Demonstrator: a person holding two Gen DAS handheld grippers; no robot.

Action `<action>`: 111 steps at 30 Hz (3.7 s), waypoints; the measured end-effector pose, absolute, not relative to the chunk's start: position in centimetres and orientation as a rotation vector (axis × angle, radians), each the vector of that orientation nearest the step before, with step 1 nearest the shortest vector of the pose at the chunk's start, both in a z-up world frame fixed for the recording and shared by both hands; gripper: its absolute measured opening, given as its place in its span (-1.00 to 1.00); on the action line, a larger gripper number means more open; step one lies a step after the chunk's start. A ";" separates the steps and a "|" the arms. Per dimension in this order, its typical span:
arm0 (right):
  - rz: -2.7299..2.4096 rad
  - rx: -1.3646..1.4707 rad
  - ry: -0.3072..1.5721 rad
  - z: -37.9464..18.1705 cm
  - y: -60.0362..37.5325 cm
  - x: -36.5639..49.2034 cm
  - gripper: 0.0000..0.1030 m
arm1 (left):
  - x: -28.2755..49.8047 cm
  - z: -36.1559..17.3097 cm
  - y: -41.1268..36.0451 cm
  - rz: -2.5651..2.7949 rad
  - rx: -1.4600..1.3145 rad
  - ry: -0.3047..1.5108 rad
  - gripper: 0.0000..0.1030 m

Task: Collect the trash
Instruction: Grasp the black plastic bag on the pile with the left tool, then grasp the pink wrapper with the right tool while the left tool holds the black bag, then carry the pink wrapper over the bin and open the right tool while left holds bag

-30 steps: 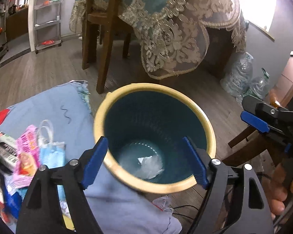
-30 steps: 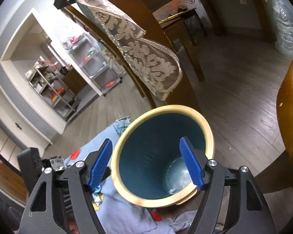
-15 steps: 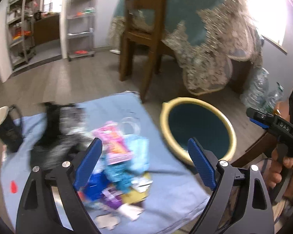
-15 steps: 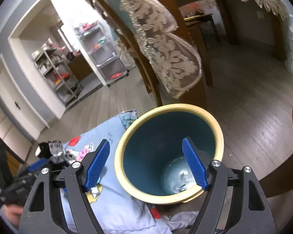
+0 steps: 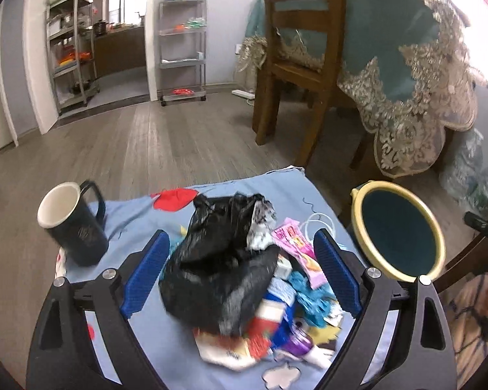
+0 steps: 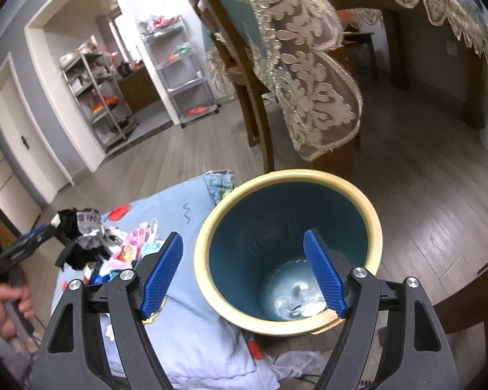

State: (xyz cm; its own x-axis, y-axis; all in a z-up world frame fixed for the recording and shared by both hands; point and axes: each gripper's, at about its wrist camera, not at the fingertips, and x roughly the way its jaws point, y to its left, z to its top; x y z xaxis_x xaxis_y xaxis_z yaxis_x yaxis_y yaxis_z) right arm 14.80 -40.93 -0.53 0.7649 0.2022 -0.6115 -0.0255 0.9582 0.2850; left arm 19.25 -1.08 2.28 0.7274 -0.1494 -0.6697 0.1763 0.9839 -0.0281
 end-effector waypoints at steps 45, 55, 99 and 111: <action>0.502 -0.094 0.952 -7.1 -20.1 22.7 -0.61 | 9.3 1.3 13.6 -0.123 -0.460 0.587 -0.77; 0.500 -0.009 0.869 -5.1 -22.8 20.7 -0.97 | 8.9 1.6 12.9 -0.138 -0.433 0.569 -0.77; 0.167 0.328 0.779 -0.4 -43.5 13.4 -0.97 | 11.1 5.2 -10.3 -0.539 -0.242 0.659 -0.77; 0.064 0.385 0.911 -3.5 -45.0 16.2 -0.69 | 14.1 3.5 -14.7 -0.585 -0.248 0.718 -0.77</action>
State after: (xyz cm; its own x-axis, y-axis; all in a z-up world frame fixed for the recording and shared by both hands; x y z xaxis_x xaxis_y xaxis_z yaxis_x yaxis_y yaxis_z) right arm 16.24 -45.04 -3.46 0.6159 0.2156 -0.7577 0.1076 0.9298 0.3521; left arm 14.14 -14.69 3.50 0.6026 -0.5823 -0.5458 0.4171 0.8128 -0.4066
